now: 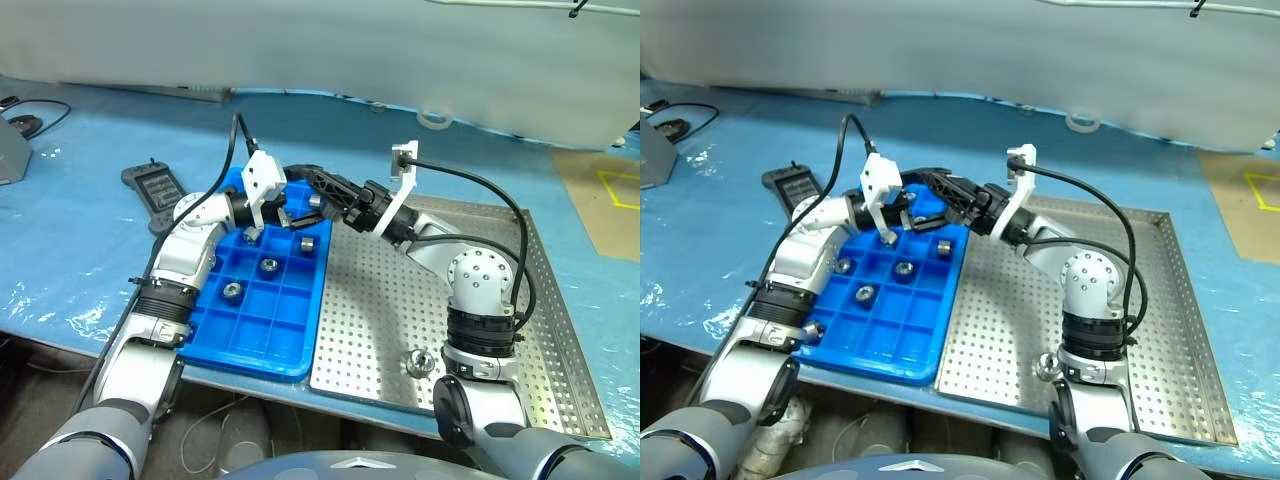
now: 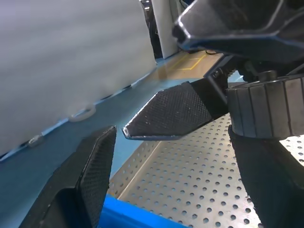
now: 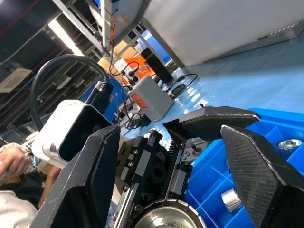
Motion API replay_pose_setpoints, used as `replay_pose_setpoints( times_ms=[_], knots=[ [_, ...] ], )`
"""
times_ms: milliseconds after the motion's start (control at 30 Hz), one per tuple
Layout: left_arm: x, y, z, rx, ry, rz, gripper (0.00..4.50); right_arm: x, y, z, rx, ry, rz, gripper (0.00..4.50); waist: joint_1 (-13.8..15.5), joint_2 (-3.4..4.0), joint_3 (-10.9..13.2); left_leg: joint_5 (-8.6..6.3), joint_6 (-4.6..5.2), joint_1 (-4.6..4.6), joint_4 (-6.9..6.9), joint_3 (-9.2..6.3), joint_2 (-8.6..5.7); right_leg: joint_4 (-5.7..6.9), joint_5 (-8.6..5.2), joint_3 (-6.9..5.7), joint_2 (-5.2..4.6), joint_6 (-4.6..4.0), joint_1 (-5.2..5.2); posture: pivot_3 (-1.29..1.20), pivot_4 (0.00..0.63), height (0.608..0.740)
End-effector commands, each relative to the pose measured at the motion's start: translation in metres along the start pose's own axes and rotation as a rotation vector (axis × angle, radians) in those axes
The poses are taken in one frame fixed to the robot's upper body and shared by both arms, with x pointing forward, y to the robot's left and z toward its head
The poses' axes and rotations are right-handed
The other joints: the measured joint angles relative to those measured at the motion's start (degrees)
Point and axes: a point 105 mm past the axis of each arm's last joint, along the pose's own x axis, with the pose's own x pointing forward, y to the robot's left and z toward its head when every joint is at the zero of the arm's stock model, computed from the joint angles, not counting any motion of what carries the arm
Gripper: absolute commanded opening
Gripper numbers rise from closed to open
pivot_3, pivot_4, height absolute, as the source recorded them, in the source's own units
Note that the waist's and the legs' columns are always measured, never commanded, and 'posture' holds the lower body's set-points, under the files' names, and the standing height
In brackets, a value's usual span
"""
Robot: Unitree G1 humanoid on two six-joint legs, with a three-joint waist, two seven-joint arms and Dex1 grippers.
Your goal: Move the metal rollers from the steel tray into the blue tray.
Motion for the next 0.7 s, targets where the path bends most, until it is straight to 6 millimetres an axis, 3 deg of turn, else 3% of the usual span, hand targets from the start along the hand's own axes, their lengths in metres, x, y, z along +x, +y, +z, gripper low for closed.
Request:
replay_pose_setpoints(
  times_ms=[33, 167, 400, 700],
  knots=[
    [0.005, -0.016, 0.021, 0.032, -0.046, -0.141, 3.98, 0.001, 0.006, 0.001, -0.033, -0.005, 0.015, 3.54, -0.01, 0.01, 0.00, 0.00, 0.00, 0.00, 0.00, 0.00, 0.01, 0.00, 0.00, 0.00, 0.00, 0.00, -0.01, -0.01, 0.150, 0.740],
    [0.001, -0.028, 0.024, 0.027, -0.024, -0.252, 3.98, 0.002, 0.005, 0.002, -0.037, -0.007, 0.008, 3.54, -0.06, 0.03, 0.02, 0.00, 0.00, -0.01, 0.00, 0.01, 0.01, 0.00, -0.02, 0.00, 0.00, -0.03, -0.05, -0.01, 0.150, 0.740],
    [0.002, -0.031, 0.025, 0.149, -0.003, -0.296, 3.98, 0.008, 0.004, 0.004, -0.027, -0.027, -0.004, 3.54, 0.06, 0.03, 0.02, 0.00, 0.00, -0.03, 0.03, 0.01, -0.03, -0.02, -0.12, 0.01, -0.04, -0.21, -0.02, -0.03, 0.150, 0.740],
    [0.011, -0.016, 0.037, 0.552, -0.082, -0.183, 3.98, 0.016, 0.004, 0.011, 0.024, -0.071, 0.002, 3.54, -0.16, 0.00, 0.00, 0.00, 0.00, -0.07, 0.03, 0.01, 0.01, -0.02, 0.00, 0.00, -0.02, 0.00, -0.05, -0.04, 0.150, 0.740]
  ],
)
